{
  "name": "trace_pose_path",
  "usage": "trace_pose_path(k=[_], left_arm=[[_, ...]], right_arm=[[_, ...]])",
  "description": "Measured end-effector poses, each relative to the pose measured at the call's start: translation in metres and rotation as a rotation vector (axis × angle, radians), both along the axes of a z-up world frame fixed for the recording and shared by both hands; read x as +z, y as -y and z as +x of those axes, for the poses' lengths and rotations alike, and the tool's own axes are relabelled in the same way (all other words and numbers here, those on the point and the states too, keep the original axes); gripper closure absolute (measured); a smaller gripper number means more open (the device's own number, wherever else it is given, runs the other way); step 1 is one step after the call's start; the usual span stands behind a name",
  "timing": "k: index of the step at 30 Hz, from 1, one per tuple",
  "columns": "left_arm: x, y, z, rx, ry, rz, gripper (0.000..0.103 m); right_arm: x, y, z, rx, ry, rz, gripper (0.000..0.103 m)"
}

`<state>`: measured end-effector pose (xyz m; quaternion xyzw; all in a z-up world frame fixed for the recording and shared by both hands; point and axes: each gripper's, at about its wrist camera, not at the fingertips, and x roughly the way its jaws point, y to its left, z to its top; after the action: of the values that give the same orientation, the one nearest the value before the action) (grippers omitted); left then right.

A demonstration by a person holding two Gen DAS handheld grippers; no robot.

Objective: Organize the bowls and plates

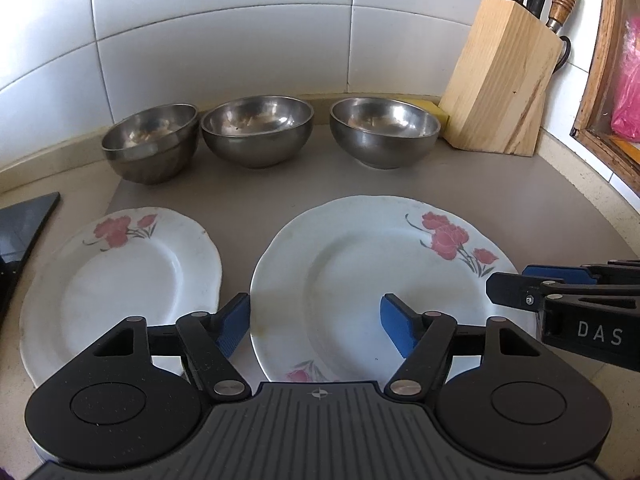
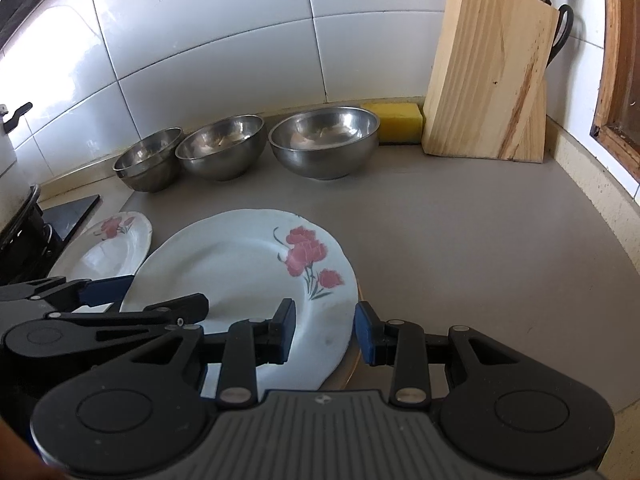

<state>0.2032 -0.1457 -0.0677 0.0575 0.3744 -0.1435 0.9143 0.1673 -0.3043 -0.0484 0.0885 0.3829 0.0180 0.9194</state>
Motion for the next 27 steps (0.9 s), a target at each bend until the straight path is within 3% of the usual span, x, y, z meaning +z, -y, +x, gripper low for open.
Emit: trace_pose_path(k=[14,27], left_arm=[[0.022,-0.013,-0.018,0.005,0.065,0.024,0.026],[0.036,-0.053,-0.038,0.131,0.085,0.052,0.025]], right_arm=[[0.017,0.000,-0.011,-0.004,0.018,0.002,0.084],[0.029,-0.031,-0.012,0.135,0.023,0.009,0.082]])
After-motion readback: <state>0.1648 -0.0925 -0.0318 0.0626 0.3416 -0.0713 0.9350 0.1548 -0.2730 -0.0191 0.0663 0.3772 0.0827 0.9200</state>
